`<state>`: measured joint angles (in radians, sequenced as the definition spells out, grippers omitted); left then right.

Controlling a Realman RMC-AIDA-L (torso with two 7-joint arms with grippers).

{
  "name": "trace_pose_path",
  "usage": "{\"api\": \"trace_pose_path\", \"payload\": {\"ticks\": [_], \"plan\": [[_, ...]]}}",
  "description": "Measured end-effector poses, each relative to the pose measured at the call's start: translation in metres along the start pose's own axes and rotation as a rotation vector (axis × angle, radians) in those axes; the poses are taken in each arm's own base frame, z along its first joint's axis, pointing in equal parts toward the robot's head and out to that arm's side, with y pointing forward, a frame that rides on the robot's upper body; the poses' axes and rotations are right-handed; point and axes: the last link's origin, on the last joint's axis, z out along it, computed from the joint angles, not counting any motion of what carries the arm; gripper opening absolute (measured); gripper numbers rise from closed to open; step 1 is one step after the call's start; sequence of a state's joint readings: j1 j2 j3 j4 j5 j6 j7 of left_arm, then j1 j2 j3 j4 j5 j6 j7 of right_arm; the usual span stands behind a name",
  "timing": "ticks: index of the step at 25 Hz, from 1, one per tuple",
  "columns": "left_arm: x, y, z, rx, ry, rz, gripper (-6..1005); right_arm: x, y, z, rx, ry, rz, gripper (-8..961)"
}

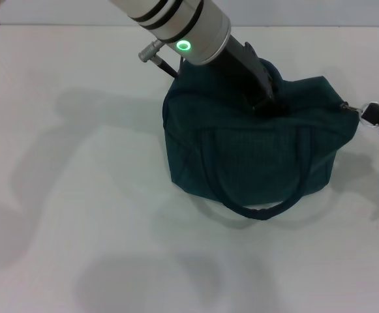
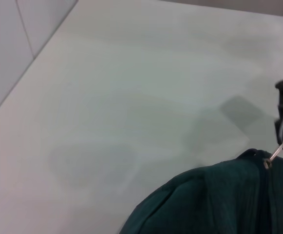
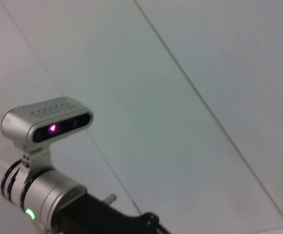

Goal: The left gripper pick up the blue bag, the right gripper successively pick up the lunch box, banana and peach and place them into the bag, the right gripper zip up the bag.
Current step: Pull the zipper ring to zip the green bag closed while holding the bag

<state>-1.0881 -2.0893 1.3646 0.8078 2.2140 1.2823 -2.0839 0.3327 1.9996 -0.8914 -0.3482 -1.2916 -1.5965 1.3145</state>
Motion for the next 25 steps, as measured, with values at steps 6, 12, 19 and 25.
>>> {"api": "trace_pose_path", "payload": {"ticks": [6,12,19,25], "plan": [[0.000,0.003,0.000,-0.013,-0.006,-0.001,266,-0.002,-0.003,-0.012,0.039,-0.040,0.004,19],[0.000,0.006,-0.005,-0.015,0.003,0.006,228,0.001,-0.005,-0.014,0.065,-0.032,0.001,19],[0.005,0.011,-0.008,-0.048,0.028,-0.018,127,0.005,-0.006,-0.014,0.075,-0.028,0.001,19],[0.009,0.015,-0.011,-0.082,0.051,-0.043,67,0.006,-0.007,-0.015,0.087,-0.025,0.002,19]]}}
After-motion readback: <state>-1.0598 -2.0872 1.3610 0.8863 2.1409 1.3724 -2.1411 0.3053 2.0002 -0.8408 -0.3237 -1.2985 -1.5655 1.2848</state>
